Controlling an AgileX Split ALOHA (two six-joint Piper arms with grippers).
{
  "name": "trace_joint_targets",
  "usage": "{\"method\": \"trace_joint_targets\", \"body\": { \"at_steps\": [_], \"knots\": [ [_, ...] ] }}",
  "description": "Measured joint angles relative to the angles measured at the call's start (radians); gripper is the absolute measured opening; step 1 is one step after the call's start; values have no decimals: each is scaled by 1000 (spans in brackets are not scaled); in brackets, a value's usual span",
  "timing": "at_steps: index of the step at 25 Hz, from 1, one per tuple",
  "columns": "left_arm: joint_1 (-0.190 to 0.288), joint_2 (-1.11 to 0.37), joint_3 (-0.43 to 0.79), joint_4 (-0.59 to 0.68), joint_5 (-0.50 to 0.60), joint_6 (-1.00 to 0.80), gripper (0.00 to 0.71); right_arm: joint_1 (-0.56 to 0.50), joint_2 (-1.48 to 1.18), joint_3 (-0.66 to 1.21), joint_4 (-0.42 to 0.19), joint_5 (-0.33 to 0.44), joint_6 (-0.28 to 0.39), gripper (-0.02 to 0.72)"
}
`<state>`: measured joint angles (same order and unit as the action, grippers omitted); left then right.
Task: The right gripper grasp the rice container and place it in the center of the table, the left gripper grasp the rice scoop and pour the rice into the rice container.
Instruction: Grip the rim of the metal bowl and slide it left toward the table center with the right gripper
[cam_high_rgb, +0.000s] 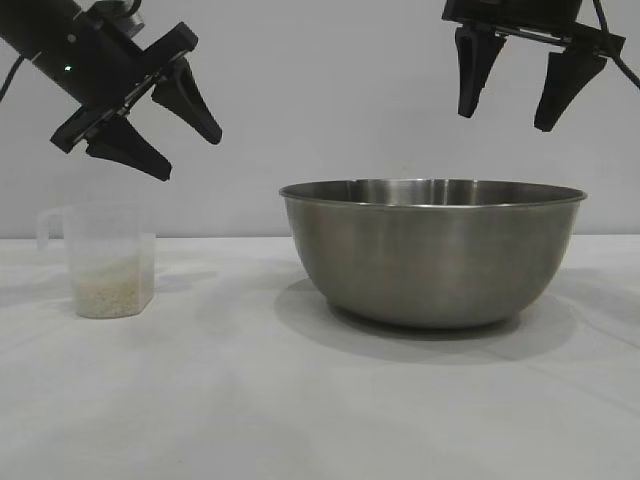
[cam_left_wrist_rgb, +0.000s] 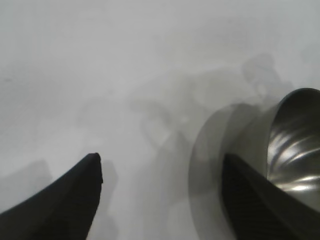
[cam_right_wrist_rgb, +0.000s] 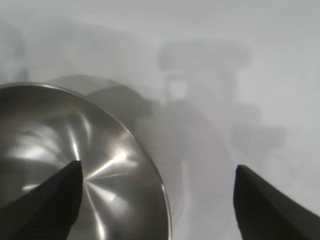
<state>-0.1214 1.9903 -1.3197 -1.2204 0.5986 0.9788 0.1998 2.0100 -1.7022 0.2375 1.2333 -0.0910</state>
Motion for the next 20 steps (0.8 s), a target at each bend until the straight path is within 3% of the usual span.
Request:
{"method": "trace_joint_targets", "body": {
  "at_steps": [5,17,20],
  "knots": [
    [0,0,0,0,0,0,452,0,-10,121,3,-2,-2,519],
    [0,0,0,0,0,0,452,0,97,140,29,-43,-10,66],
    [0,0,0,0,0,0,452,0,98,138,46,-53,-12,0]
  ]
}}
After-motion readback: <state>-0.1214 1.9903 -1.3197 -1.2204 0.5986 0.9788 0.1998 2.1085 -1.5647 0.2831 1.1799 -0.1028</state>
